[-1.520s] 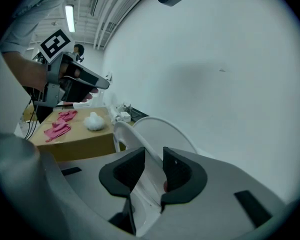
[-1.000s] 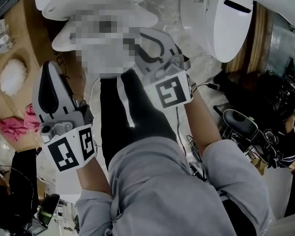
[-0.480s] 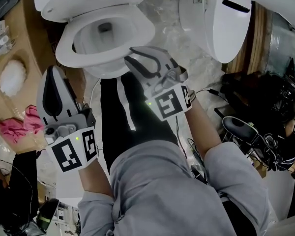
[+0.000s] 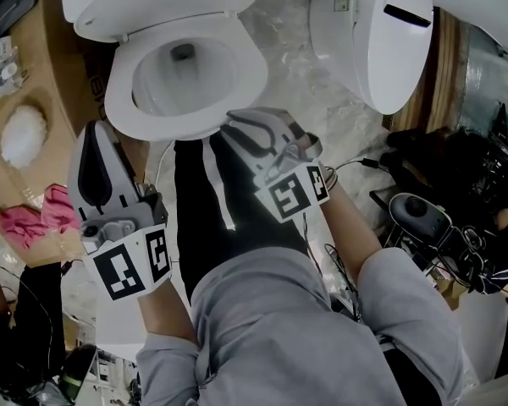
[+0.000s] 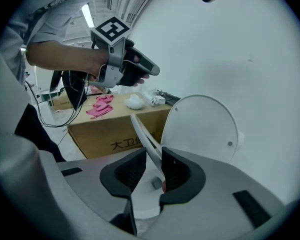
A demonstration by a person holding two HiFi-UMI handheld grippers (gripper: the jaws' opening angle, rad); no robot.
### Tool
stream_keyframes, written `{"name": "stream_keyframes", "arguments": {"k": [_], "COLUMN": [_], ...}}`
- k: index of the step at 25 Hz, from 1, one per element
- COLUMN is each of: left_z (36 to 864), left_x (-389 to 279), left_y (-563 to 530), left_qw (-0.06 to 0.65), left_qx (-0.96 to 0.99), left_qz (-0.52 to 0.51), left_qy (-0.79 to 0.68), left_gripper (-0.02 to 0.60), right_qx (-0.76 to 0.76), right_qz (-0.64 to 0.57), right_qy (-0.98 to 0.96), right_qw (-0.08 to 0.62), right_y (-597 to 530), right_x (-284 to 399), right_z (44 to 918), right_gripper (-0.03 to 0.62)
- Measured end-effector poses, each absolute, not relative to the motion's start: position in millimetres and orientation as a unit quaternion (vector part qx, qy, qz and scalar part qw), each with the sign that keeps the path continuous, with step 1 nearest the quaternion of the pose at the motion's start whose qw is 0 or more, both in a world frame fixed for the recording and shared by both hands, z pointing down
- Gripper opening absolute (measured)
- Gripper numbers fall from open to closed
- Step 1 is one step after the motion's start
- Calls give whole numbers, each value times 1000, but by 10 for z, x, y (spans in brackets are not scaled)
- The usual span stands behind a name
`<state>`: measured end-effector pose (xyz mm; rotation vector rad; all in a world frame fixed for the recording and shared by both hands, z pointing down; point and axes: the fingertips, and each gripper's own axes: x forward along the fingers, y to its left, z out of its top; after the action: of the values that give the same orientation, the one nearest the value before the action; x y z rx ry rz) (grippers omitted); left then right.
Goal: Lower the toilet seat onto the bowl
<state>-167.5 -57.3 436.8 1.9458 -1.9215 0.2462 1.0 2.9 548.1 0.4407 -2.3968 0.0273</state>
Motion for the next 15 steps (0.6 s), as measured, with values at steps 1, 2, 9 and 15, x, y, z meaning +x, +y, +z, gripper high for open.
{"name": "stream_keyframes", "arguments": {"k": [1,2,9,15], "left_z": [4380,4391,4434,4514], "left_x": [-1675,-1673,-1632,-1608], "left_y": [-573,-573,-578,-552], "left_qw": [197,197,201,203], "left_qx": [695,695,695,692], "left_qz": [89,89,88,93], "left_qy": [-686,-686,-685,-686], "left_gripper": [0,0,0,0], "right_qx": [162,154,116,85], "right_qz": [12,13,21,34], "right_qy": [-924,-924,-921,-919], "right_qw": [347,350,371,385], "right_y": [70,116,391,599], "right_x": [14,23,66,101], "right_z": [5508,5536,5734,5898], "right_gripper": [86,86,86,86]}}
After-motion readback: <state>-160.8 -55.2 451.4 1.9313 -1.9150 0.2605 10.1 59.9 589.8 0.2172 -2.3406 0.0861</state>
